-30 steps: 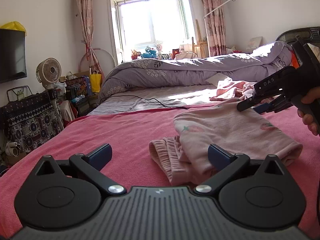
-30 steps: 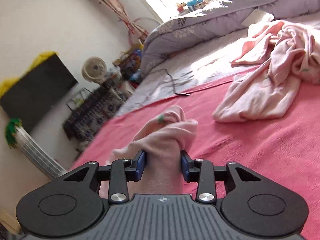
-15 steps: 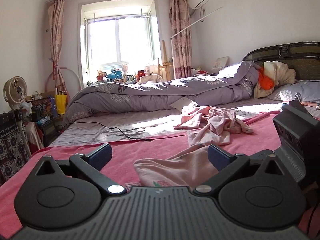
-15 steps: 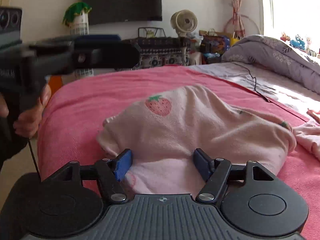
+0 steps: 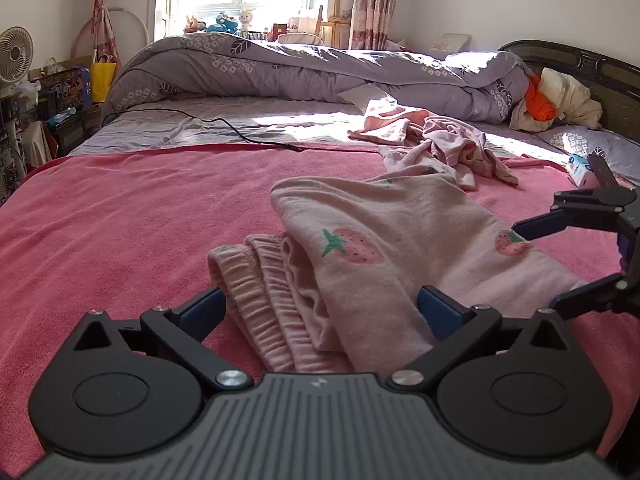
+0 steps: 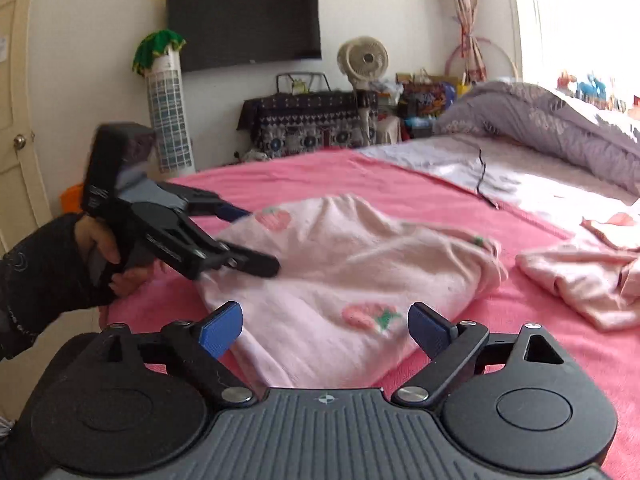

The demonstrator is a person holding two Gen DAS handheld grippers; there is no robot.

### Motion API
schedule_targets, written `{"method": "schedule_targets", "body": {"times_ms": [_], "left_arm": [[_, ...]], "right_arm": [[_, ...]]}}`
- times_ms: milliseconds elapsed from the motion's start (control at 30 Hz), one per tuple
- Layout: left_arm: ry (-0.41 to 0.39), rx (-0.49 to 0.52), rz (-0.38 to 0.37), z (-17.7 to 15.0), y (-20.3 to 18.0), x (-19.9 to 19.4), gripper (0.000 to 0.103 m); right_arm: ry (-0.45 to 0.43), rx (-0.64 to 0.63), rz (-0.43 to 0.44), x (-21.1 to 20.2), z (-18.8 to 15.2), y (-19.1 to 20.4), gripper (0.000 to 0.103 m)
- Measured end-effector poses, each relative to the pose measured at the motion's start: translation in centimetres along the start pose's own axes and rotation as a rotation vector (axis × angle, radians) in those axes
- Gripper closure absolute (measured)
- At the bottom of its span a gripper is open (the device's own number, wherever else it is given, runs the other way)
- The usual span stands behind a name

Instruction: Fold clothes

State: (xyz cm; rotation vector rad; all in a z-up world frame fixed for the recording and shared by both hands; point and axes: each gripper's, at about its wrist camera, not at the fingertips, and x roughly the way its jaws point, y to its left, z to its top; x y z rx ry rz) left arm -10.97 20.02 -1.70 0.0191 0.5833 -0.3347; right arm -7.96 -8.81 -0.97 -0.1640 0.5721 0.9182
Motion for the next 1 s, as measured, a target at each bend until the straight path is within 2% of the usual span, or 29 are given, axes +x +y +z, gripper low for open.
{"method": "schedule_targets", "body": {"times_ms": [67, 200, 267, 333, 400, 433, 533, 567, 667, 767, 867, 933, 1000], "left_arm": [[0.012, -0.017, 0.009, -0.7, 0.5, -0.9, 0.0], [0.015, -0.128, 0.055, -0.8, 1.4, -3.2, 0.0], [-0.036, -0.132, 0.068, 0.1, 0.4, -5.3, 0.003], [-0.103, -0.049, 0.056, 1.4, -1.8, -6.6, 0.001], [-0.108, 0.035, 0.082, 2.1, -4.1, -6.3, 0.001], [-0.1, 0.071, 0.101, 2.4, -5.3, -5.9, 0.0], [0.01, 0.125, 0.174, 1.9, -8.1, -2.5, 0.0], [0.081, 0.112, 0.213, 1.2, -8.8, -0.8, 0.0], [0.091, 0.044, 0.313, -0.5, -10.2, 0.1, 0.0], [0.147, 0.016, 0.321, -0.6, -11.9, -1.0, 0.0], [0.221, -0.077, 0.185, -1.5, -13.2, -1.8, 0.0], [0.216, -0.079, 0.189, -2.2, -14.3, -1.8, 0.0], [0.212, -0.055, 0.234, -2.2, -15.2, -1.4, 0.0]], "right_arm": [[0.093, 0.015, -0.007, 2.0, -1.1, -0.4, 0.002], [0.079, -0.019, -0.018, 0.0, -0.7, 0.1, 0.002], [0.078, -0.027, -0.021, -0.6, -1.1, -0.1, 0.002], [0.077, -0.015, -0.015, -1.1, -1.8, -0.8, 0.001], [0.075, -0.003, -0.009, -1.6, -2.4, -1.4, 0.0], [0.074, 0.003, -0.006, -1.9, -2.7, -1.8, 0.0], [0.072, 0.021, 0.003, -2.6, -3.7, -2.8, 0.0], [0.072, 0.027, 0.006, -2.8, -4.0, -3.2, 0.0], [0.068, 0.032, 0.004, -3.0, -4.3, -3.4, 0.0], [0.065, 0.032, -0.002, -2.9, -4.3, -3.3, 0.0], [0.062, 0.032, -0.008, -2.8, -4.2, -3.2, 0.0], [0.06, 0.035, -0.008, -2.8, -4.2, -3.3, 0.0], [0.059, 0.04, -0.005, -2.7, -4.2, -3.3, 0.0]]}}
